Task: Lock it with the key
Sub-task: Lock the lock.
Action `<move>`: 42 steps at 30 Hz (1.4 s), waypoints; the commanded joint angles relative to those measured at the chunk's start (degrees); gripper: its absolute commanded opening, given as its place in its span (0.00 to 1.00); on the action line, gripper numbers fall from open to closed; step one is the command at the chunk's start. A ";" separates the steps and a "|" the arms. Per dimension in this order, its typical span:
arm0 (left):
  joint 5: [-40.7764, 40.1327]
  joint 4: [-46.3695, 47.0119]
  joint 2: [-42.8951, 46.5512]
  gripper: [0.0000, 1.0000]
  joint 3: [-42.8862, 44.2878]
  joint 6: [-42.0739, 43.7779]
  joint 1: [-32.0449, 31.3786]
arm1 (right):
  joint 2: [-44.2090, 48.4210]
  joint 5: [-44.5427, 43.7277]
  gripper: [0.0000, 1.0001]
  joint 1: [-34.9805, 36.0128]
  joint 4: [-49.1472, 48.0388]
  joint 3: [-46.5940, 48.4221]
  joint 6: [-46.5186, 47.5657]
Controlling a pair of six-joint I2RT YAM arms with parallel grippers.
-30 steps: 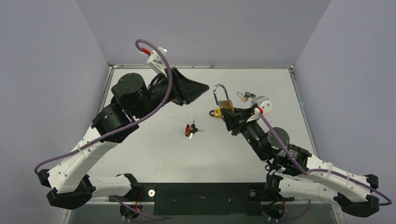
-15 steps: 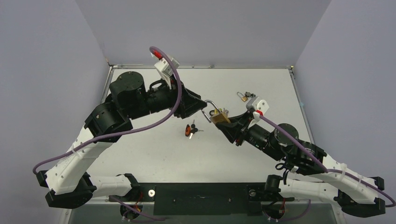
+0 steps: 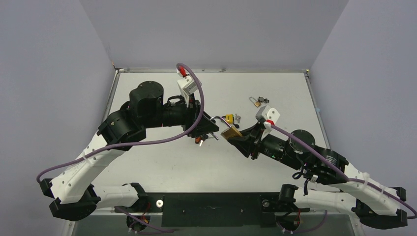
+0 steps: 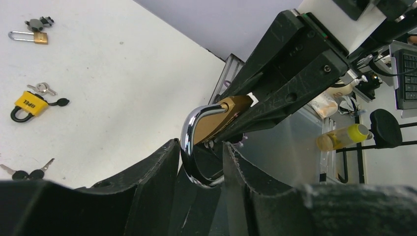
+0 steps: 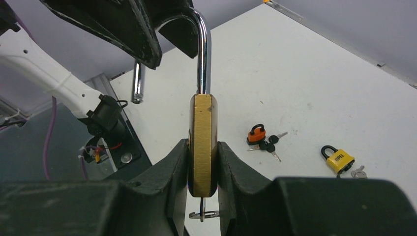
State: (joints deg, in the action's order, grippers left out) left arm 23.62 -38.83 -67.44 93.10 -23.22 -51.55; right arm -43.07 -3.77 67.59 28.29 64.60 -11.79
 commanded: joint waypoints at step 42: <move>-13.60 11.45 11.65 0.00 -12.70 8.08 -0.46 | -2.74 30.76 0.00 -11.25 -30.00 1.13 -22.08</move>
State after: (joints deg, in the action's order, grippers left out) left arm 14.87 -29.43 -55.13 81.80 -16.23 -52.12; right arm -46.89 27.00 55.90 11.99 62.96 -32.84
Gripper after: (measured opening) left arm 0.087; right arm 0.200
